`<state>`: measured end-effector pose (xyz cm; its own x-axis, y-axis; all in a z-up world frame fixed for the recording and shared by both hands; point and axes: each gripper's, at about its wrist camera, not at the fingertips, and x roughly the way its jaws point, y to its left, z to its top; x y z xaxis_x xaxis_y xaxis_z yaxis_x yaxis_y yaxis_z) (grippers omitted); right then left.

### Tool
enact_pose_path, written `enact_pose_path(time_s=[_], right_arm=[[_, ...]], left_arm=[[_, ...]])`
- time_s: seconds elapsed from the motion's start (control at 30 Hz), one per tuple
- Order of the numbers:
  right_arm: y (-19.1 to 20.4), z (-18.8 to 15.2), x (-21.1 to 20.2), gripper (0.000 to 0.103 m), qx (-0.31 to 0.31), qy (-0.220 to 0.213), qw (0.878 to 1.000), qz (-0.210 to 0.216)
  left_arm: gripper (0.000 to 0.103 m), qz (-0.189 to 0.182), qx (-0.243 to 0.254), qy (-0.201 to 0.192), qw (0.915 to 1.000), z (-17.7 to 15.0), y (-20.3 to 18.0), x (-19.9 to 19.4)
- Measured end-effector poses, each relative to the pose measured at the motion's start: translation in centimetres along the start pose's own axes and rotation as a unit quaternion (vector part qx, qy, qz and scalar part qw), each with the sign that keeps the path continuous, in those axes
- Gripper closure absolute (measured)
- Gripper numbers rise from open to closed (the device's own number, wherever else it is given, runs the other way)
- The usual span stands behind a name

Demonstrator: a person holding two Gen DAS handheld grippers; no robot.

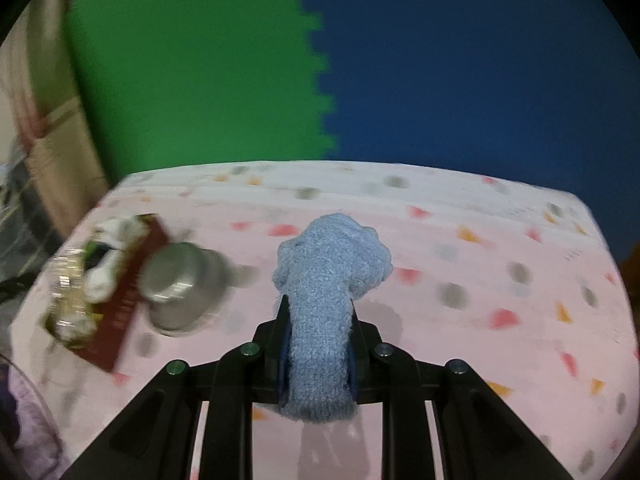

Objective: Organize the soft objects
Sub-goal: 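Carry the blue sock over the gold tray with the right tool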

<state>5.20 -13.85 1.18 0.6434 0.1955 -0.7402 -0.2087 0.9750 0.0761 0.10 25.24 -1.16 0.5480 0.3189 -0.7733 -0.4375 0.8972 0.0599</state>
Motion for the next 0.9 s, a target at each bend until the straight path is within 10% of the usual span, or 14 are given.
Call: enact_pose_path(time_s=[0.5, 0.9], right_arm=[[17.0, 3.6, 3.8, 0.082, -0.087, 0.013, 0.987, 0.134], [23.2, 3.8, 9.0, 0.082, -0.097, 0.047, 0.979, 0.171]], left_arm=[[0.021, 0.019, -0.021, 0.009, 0.9996, -0.2, 2.8, -0.3], [0.018, 0.029, -0.033, 0.009, 0.999, 0.5, 4.2, -0.5]])
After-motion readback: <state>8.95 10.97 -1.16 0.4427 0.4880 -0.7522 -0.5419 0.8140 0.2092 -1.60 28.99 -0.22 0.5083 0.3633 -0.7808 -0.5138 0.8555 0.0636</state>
